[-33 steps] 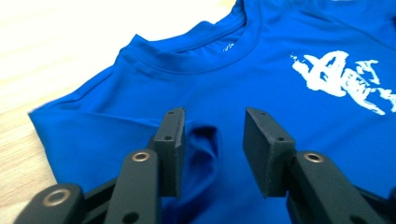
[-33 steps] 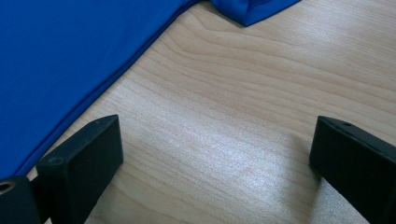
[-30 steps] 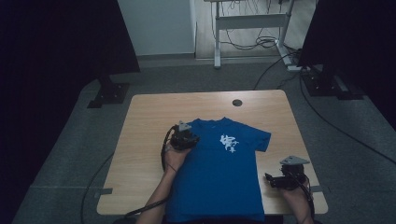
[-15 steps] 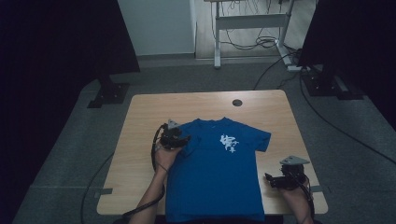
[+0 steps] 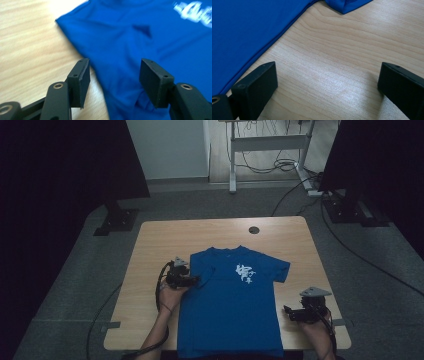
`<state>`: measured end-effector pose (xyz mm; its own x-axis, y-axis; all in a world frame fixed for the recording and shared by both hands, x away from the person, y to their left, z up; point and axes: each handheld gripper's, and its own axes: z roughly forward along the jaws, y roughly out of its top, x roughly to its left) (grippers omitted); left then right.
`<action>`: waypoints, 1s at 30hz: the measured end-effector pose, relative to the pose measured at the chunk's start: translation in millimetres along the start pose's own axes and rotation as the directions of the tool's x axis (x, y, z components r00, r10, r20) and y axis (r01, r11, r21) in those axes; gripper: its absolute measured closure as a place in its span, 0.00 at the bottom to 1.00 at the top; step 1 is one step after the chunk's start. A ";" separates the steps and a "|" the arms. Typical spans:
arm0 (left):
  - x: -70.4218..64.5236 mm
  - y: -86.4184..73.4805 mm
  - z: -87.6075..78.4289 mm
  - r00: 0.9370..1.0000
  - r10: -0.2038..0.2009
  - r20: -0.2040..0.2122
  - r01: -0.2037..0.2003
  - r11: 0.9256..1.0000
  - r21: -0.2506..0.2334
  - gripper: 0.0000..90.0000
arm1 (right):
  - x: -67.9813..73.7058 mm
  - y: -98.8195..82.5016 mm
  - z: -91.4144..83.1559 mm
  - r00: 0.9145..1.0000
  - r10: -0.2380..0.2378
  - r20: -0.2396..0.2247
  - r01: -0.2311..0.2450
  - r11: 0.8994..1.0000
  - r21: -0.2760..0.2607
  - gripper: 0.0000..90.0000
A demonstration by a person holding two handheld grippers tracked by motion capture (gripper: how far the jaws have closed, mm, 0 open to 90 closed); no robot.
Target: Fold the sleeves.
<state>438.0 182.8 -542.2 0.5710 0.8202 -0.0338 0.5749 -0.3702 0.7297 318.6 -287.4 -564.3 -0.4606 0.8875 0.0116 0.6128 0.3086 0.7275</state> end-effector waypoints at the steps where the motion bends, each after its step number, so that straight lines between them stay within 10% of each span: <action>1: 0.1 -2.0 0.6 1.000 0.002 -0.010 -0.002 1.000 0.008 0.47 | 0.0 0.0 0.0 1.000 0.000 0.000 0.000 1.000 0.000 0.03; 20: 11.2 -18.2 -27.0 1.000 -0.023 0.000 0.023 0.998 -0.054 0.39 | 0.0 0.0 0.0 1.000 0.001 0.000 -0.001 1.000 0.000 0.03; 30: 11.6 -27.2 -23.0 0.998 0.003 -0.064 -0.005 1.000 -0.026 0.37 | 0.0 0.0 0.0 1.000 0.001 0.000 -0.001 1.000 0.000 0.03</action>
<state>415.5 212.5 -546.7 0.5339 0.8455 0.0125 0.5569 -0.3627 0.7471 318.7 -287.3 -564.3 -0.4601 0.8878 0.0118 0.6133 0.3082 0.7273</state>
